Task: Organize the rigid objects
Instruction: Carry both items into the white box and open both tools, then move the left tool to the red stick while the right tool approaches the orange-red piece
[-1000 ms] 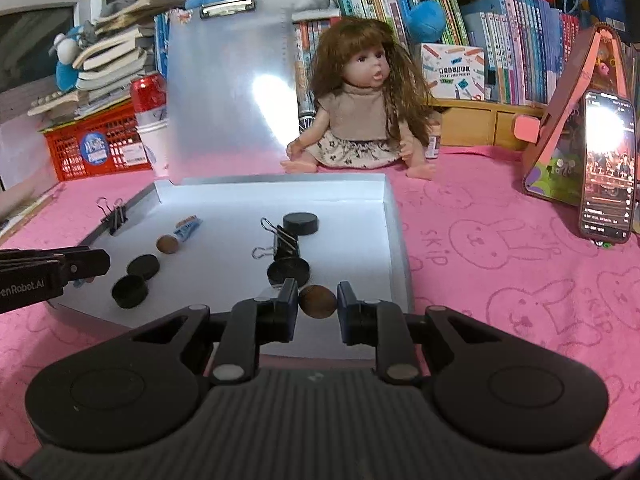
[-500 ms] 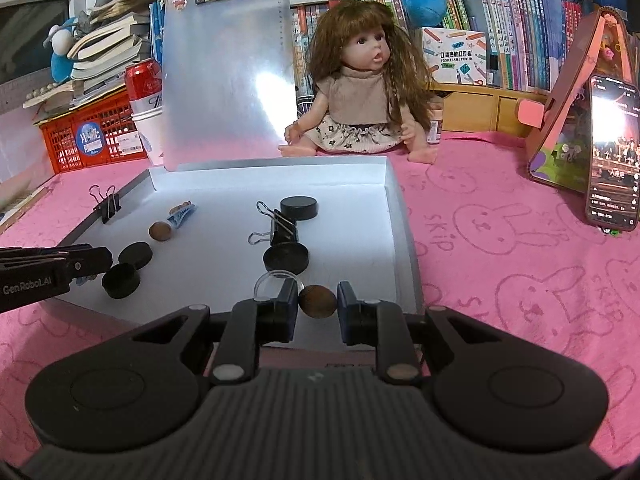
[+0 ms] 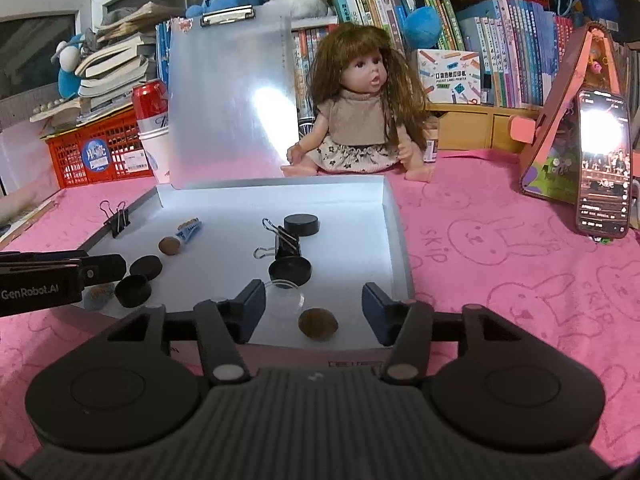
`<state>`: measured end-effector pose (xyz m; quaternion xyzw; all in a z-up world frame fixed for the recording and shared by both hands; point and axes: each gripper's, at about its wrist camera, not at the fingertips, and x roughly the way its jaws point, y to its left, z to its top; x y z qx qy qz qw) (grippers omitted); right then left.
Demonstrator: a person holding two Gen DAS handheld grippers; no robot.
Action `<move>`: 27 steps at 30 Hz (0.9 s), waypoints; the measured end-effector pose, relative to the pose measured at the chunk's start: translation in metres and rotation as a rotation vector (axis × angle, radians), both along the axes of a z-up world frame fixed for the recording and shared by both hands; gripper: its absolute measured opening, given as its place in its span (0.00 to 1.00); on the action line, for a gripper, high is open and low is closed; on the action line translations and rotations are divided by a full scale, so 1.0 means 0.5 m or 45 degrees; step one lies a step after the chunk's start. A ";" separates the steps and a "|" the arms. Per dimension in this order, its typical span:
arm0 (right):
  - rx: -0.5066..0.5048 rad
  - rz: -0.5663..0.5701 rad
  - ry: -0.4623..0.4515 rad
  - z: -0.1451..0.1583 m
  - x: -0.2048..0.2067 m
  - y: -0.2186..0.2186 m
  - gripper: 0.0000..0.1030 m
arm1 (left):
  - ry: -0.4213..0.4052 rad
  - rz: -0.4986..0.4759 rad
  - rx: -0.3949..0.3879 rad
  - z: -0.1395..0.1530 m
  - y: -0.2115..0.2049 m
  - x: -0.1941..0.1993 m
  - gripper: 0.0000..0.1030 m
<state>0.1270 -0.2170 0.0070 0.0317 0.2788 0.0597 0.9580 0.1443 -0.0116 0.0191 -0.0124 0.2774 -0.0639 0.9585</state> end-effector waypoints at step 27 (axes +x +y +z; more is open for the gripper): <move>-0.039 0.004 -0.050 0.001 -0.129 -0.038 0.83 | 0.019 -0.137 -0.036 0.009 -0.016 -0.153 0.56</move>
